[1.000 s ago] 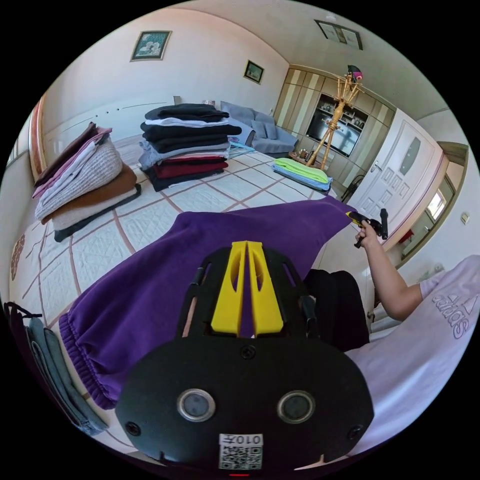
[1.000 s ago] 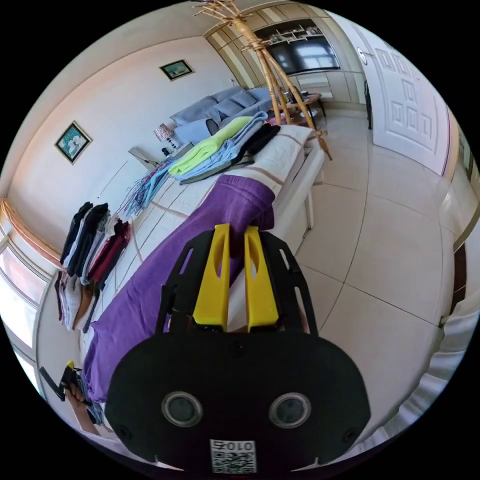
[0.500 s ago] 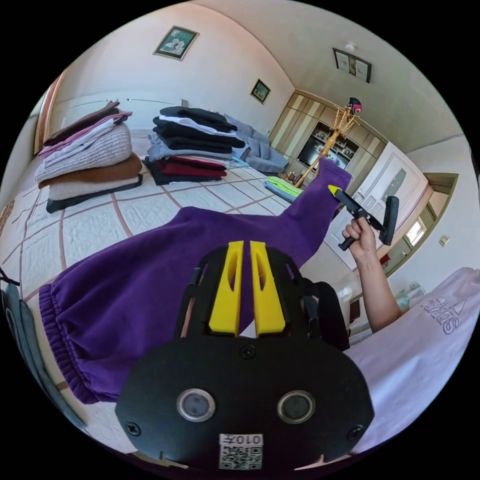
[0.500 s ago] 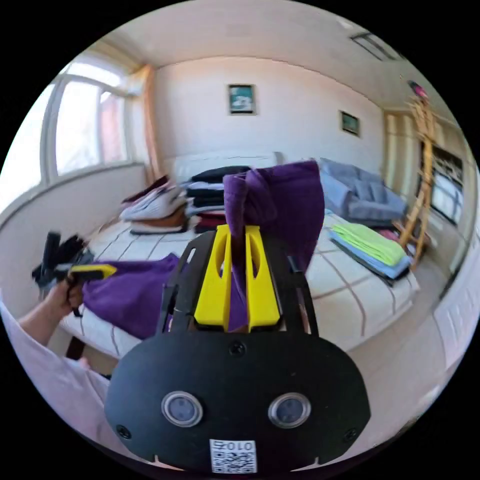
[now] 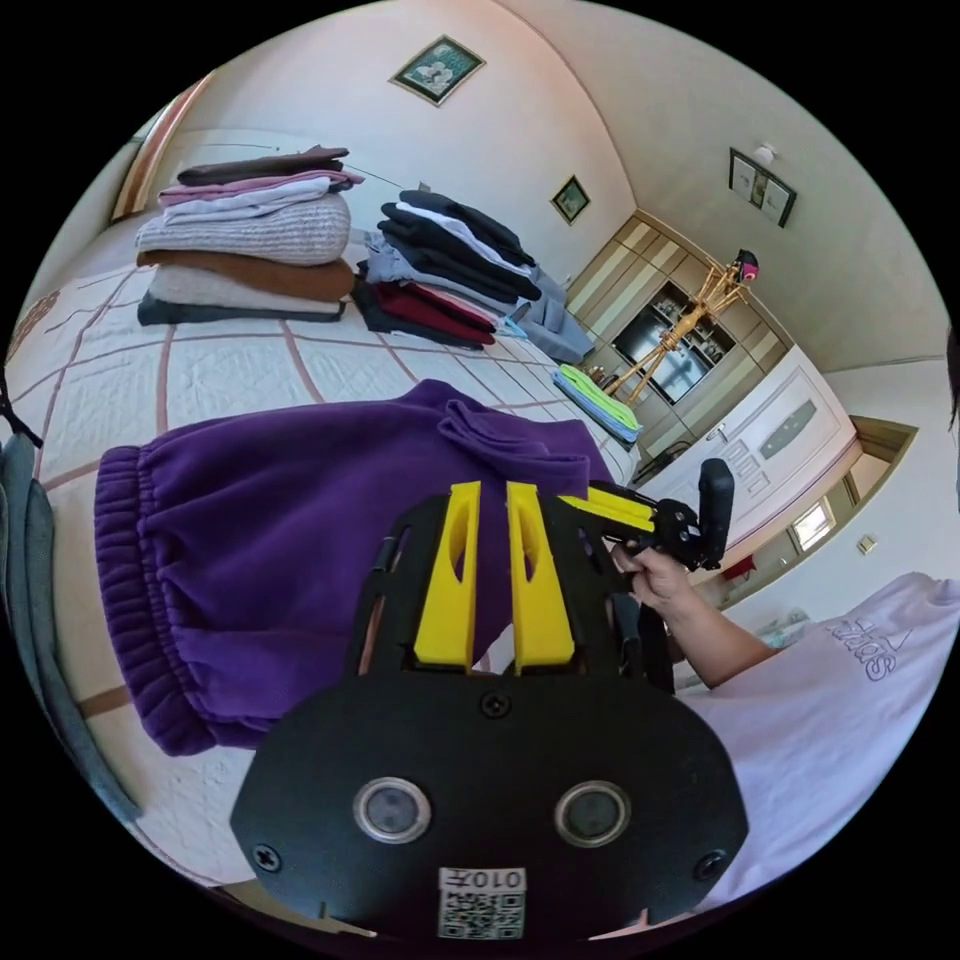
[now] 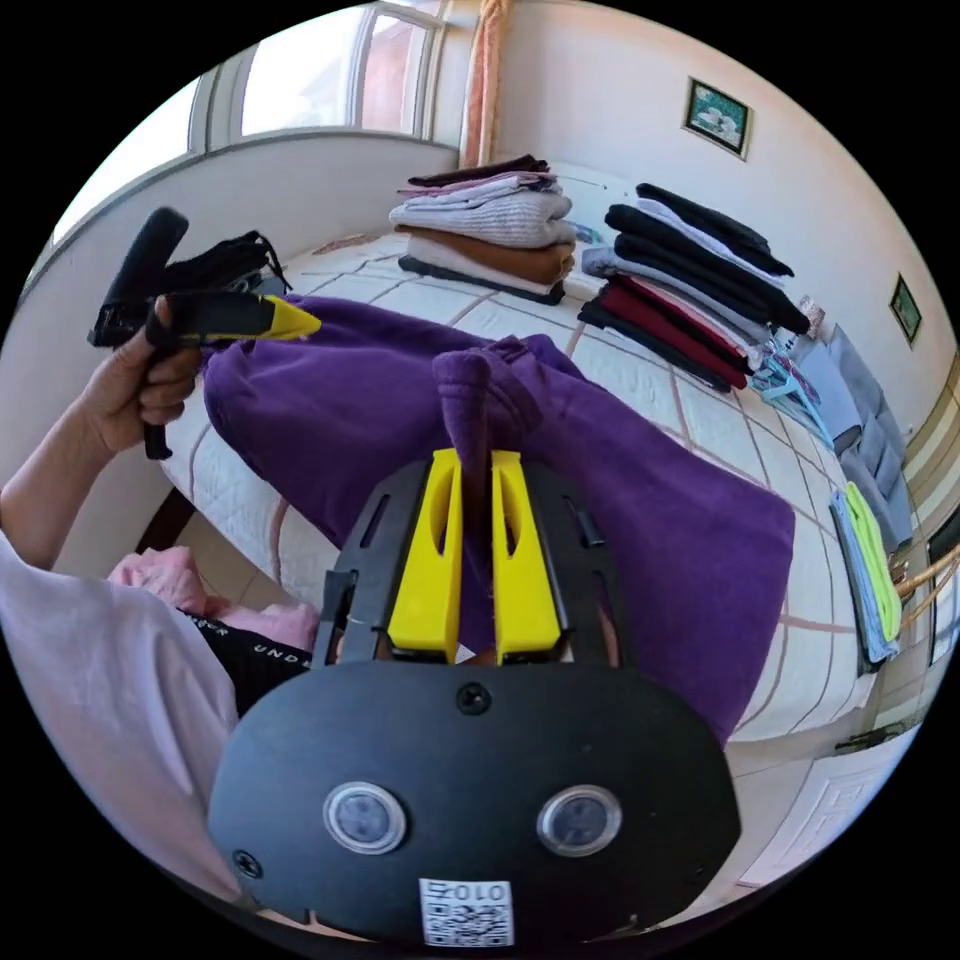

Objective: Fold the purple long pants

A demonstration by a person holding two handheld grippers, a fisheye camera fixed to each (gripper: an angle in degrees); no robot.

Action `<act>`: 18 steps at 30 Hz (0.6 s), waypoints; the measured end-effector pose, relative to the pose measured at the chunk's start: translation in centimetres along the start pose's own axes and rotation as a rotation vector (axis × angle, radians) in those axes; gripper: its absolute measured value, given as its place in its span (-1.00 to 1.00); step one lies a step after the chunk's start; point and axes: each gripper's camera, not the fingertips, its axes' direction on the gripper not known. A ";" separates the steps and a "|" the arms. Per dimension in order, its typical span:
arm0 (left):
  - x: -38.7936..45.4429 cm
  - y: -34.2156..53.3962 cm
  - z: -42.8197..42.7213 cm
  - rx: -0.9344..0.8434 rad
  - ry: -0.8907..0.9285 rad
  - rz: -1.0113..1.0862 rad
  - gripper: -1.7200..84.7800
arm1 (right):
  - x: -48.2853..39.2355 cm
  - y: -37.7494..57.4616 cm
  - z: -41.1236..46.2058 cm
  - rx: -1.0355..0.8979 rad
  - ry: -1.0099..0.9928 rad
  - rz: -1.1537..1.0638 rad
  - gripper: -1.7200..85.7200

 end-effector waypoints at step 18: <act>1.0 0.2 0.4 -0.060 -0.071 0.107 -0.75 | 0.8 0.8 -6.0 0.071 -0.333 -0.036 -0.80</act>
